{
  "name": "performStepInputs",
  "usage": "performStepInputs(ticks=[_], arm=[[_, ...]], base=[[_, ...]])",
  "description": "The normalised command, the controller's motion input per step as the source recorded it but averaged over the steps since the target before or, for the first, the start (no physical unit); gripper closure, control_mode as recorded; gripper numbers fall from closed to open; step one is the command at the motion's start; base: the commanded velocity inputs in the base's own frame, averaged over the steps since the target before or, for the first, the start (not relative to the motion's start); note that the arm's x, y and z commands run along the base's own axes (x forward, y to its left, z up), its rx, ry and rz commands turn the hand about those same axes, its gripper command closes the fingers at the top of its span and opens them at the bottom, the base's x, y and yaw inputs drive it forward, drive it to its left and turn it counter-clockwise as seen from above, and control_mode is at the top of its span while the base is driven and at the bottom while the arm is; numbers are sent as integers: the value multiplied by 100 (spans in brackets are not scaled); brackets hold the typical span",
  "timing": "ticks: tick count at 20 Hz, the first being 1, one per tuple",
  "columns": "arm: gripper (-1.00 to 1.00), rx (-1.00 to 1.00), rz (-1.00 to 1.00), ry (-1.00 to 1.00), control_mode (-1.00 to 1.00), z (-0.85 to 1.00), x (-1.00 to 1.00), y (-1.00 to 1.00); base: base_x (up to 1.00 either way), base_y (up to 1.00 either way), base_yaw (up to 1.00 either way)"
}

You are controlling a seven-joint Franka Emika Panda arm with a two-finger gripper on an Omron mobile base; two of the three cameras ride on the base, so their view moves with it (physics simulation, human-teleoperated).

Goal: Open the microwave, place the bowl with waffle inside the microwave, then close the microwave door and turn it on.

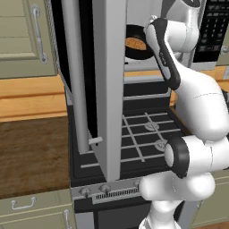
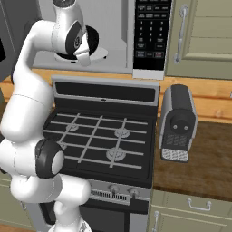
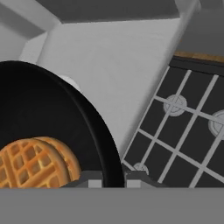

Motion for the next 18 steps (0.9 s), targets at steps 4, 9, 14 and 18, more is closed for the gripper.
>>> performStepInputs(ticks=[4, 9, 14, 18], arm=[[100, 0, -1, 0, -100, -16, 23, 24], [100, 0, -1, 0, -100, -12, 39, 20], [100, 0, -3, 0, -100, -1, 50, 6], [100, 0, -3, 2, -100, 1, 54, 3]], base=[[0, 0, 0], [0, 0, 0], [0, 0, 0], [0, 0, 0]])
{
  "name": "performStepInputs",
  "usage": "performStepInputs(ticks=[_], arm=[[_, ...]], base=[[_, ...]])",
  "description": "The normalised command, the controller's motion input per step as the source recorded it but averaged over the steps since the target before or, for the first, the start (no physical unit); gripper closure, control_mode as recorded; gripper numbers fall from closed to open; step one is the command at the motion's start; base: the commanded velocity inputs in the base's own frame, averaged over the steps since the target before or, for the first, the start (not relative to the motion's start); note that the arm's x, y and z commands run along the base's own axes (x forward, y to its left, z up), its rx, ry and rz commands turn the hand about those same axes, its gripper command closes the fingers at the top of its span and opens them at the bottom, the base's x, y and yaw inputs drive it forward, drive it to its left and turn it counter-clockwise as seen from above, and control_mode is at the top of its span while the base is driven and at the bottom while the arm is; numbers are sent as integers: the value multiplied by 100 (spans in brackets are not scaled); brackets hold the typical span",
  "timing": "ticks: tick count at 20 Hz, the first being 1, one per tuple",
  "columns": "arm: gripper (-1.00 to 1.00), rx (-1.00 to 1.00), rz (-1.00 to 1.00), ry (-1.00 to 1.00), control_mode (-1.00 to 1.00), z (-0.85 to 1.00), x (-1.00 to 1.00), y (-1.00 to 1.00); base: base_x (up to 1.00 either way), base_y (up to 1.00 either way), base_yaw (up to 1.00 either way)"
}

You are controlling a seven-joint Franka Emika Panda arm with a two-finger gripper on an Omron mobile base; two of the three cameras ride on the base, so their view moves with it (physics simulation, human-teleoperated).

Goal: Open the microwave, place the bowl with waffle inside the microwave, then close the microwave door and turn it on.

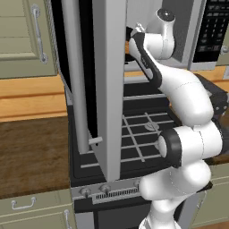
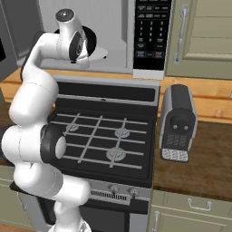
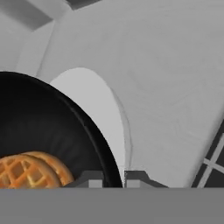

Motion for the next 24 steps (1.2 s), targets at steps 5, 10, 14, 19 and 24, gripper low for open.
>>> performStepInputs(ticks=[5, 10, 14, 19, 24], arm=[[100, 0, -1, 12, -100, 0, 71, 11], [100, 0, -5, 14, -100, 3, 54, 2], [100, 0, -12, 1, -100, 12, 2, 0], [-100, 0, -14, 0, -100, 0, 0, 3], [-100, 0, -10, 0, -100, 0, -13, 0]], base=[[0, 0, 0], [0, 0, 0], [0, 0, 0], [0, 0, 0], [0, 0, 0]])
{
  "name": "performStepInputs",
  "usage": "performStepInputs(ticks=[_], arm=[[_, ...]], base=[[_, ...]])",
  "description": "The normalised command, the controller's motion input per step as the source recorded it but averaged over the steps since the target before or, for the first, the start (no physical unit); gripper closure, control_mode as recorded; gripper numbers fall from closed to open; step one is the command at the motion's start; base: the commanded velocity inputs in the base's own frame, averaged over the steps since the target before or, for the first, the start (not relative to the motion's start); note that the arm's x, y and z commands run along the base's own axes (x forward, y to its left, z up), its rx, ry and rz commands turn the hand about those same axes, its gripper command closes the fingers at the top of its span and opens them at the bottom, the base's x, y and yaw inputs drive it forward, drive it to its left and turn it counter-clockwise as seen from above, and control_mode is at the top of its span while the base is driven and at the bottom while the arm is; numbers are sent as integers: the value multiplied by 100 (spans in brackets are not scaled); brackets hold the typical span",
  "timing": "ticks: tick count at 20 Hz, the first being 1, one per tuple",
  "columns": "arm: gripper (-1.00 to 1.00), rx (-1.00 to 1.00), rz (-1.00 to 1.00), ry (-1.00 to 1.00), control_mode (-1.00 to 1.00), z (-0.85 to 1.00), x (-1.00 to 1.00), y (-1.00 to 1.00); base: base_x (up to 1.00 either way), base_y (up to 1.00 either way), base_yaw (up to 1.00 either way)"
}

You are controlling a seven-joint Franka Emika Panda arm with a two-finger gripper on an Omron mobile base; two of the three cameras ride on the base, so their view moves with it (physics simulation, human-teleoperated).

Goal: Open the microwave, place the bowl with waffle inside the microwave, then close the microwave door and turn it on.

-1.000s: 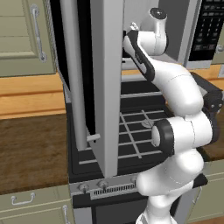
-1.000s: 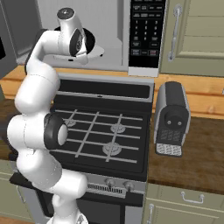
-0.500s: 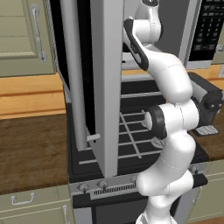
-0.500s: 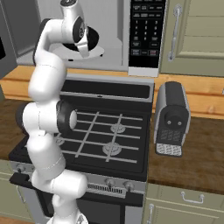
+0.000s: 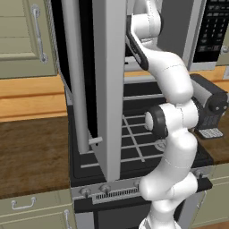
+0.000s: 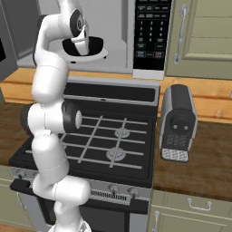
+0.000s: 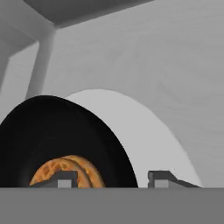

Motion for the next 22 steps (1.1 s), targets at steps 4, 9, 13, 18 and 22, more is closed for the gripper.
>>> performStepInputs(ticks=[4, 9, 13, 18, 22], arm=[[-100, 0, -5, -6, -100, 0, -35, 0], [-100, 3, -1, -16, -100, -45, -100, -6], [-100, 11, -8, -4, -100, -96, -100, -13], [-100, 17, -10, -18, -100, -46, -100, -33], [-100, 10, -6, -3, -100, 2, -100, -33]], base=[[0, 0, 0], [0, 0, 0], [0, 0, 0], [0, 0, 0], [0, 0, 0]])
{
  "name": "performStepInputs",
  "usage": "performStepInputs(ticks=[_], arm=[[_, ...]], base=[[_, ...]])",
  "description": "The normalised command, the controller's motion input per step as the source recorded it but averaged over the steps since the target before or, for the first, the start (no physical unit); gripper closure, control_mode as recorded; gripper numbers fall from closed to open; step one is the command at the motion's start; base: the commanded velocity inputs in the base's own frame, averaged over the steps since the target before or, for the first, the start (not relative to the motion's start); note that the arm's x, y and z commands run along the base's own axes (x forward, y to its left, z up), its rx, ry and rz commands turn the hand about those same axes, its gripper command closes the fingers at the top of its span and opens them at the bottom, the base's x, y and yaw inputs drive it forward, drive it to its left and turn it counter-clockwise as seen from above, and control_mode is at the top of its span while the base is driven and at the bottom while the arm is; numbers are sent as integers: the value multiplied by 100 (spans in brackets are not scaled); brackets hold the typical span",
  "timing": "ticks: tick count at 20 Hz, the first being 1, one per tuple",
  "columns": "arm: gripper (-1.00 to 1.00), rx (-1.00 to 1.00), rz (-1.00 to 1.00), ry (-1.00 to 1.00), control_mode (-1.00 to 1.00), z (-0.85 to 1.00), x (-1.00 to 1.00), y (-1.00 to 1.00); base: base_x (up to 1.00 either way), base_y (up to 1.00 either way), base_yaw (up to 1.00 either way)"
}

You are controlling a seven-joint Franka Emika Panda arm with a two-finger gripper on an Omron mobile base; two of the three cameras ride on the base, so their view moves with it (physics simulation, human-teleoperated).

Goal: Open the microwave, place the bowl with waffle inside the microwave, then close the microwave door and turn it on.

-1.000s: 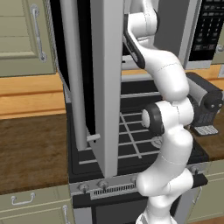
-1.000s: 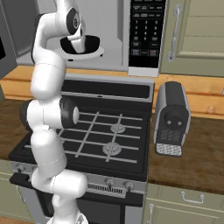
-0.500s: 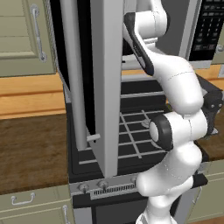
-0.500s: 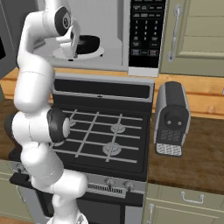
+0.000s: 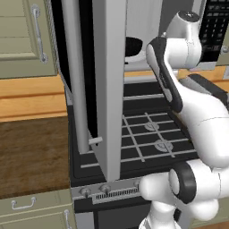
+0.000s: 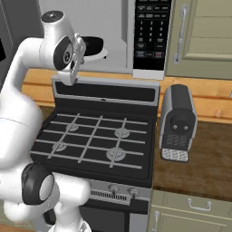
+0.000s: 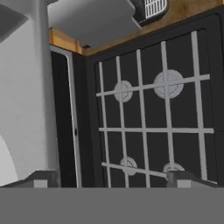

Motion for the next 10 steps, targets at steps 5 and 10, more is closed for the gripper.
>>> performStepInputs(ticks=[5, 10], arm=[[-100, 0, 0, -2, -100, 3, -100, -24], [-100, 0, 6, -20, -100, 6, -100, -8]], base=[[0, 0, 0], [0, 0, 0]])
